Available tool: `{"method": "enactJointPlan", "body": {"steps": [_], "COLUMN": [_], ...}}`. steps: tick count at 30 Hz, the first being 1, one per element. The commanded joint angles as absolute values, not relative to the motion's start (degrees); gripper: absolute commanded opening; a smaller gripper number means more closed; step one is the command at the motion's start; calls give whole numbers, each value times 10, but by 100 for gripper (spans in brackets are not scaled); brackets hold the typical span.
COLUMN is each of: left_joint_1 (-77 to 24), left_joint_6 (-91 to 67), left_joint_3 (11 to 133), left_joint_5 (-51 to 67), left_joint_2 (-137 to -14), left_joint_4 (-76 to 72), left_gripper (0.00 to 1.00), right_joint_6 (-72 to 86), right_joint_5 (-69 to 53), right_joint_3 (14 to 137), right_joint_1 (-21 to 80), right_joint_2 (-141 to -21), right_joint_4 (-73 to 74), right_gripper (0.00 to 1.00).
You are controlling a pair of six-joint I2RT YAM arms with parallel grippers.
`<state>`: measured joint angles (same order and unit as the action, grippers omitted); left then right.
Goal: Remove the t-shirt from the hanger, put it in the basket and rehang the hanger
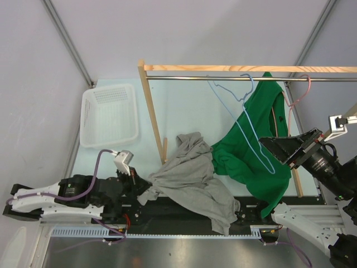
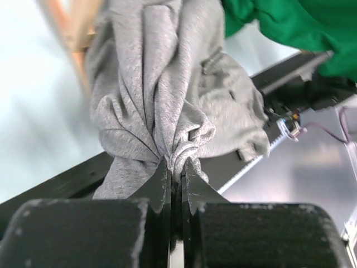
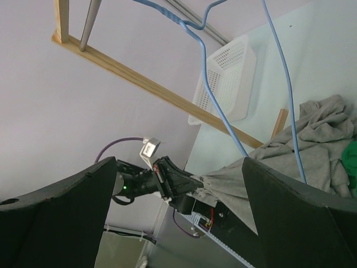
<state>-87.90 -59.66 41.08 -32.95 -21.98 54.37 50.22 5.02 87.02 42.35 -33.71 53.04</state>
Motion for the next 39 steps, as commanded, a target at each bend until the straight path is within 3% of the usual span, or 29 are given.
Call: {"method": "enactJointPlan", "body": {"steps": [1, 7, 14, 23, 33, 36, 39], "left_joint_1": [-878, -784, -437, -112, -67, -68, -68], "left_joint_6": [-655, -567, -382, -297, -289, -298, -294], "left_joint_3": [470, 513, 537, 739, 1119, 1117, 1019], "left_joint_5": [-401, -371, -208, -63, -98, -54, -63], "left_joint_2": [-258, -328, -354, -502, -673, -669, -628], "left_joint_4": [627, 594, 495, 439, 408, 405, 390], "left_gripper": [0, 0, 0, 0, 0, 0, 0], "right_joint_6": [483, 472, 475, 477, 490, 490, 487], "right_joint_5": [45, 52, 54, 47, 38, 38, 40], "right_joint_3": [875, 869, 869, 883, 896, 894, 891], "right_joint_1": [424, 425, 429, 430, 430, 430, 430], "right_joint_2": [-333, -330, -332, -338, -343, -345, -344], "right_joint_4": [538, 541, 545, 559, 570, 580, 584], "right_gripper": [100, 100, 100, 100, 100, 100, 100]}}
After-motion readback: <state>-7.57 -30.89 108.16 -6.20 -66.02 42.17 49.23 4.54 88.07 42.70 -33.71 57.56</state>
